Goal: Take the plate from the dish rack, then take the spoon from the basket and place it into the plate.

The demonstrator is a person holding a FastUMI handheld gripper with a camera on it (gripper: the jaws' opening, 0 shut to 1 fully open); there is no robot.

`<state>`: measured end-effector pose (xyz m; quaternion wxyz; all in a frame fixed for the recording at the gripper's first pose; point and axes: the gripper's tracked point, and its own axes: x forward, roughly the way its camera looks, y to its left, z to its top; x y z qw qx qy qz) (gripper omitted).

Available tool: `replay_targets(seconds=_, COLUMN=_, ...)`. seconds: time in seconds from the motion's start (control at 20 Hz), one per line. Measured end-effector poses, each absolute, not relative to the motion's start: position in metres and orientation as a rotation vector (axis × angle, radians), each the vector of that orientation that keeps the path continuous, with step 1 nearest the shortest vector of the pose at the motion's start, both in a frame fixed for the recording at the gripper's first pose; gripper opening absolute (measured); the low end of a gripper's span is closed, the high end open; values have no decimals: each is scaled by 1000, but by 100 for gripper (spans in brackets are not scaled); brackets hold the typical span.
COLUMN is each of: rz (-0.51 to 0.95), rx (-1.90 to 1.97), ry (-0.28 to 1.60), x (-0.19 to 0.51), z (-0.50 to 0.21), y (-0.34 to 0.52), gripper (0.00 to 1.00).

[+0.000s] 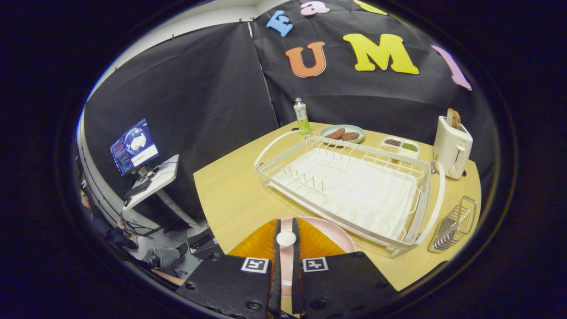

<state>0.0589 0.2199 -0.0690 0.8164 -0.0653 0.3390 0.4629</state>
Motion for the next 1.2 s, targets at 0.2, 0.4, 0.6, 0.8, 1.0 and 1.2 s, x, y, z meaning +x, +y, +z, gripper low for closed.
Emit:
replay_targets(seconds=0.2, rz=953, rx=-157, ry=674, x=67, z=-62, y=214, gripper=20)
replay_targets(seconds=0.4, rz=903, rx=-136, ry=620, x=79, z=-53, y=211, gripper=46)
replay_targets(seconds=0.6, rz=830, rx=-130, ry=533, x=86, z=-35, y=205, gripper=65)
replay_targets(seconds=0.8, rz=714, rx=-139, ry=403, x=91, z=-11, y=195, gripper=78)
replay_targets(seconds=1.0, rz=579, rx=-128, ry=250, x=83, z=20, y=180, gripper=94)
replay_targets(seconds=1.2, rz=407, rx=-92, ry=151, x=66, z=35, y=161, gripper=100)
